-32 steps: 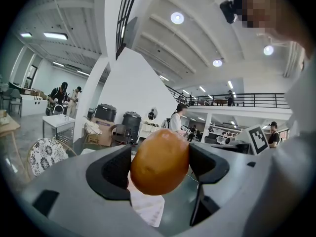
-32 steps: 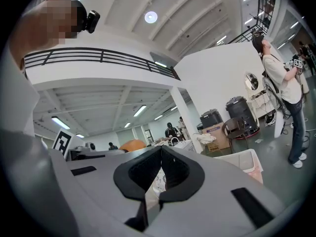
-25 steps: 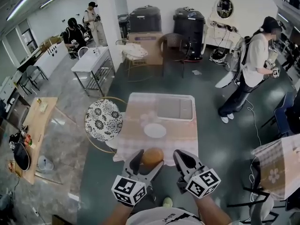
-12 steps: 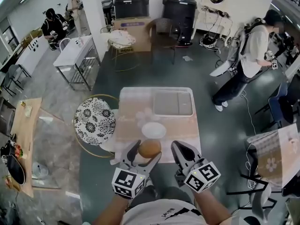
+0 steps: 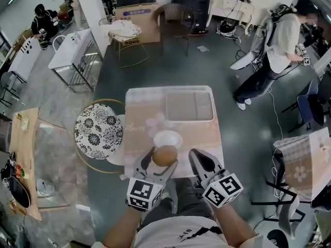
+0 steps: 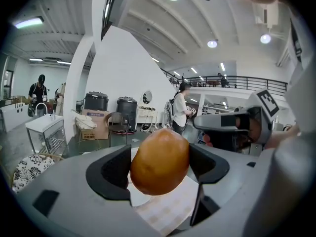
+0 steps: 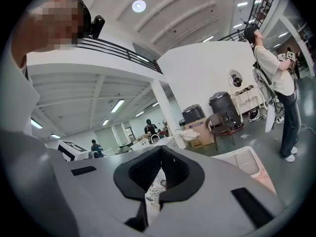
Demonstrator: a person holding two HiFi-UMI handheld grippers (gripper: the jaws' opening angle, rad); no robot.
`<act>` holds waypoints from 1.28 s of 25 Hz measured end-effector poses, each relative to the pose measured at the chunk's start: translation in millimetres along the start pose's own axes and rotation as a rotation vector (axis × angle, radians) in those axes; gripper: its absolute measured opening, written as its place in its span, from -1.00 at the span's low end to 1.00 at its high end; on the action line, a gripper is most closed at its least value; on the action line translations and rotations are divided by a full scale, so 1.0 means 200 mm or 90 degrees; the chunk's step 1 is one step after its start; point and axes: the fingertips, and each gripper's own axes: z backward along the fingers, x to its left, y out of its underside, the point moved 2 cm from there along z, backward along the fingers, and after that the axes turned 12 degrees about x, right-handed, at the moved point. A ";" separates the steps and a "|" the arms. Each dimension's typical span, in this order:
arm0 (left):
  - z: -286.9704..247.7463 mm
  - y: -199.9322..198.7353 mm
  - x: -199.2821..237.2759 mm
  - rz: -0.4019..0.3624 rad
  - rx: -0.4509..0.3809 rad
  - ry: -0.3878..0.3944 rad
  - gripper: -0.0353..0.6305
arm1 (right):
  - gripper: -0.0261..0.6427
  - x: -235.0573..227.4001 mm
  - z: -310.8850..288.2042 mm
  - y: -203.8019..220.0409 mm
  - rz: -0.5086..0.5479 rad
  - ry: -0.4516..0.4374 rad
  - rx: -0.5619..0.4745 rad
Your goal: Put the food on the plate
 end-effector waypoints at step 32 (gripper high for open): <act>-0.90 0.59 0.41 0.004 0.117 -0.011 0.18 | -0.88 -0.59 -0.63 0.50 -0.006 0.008 0.073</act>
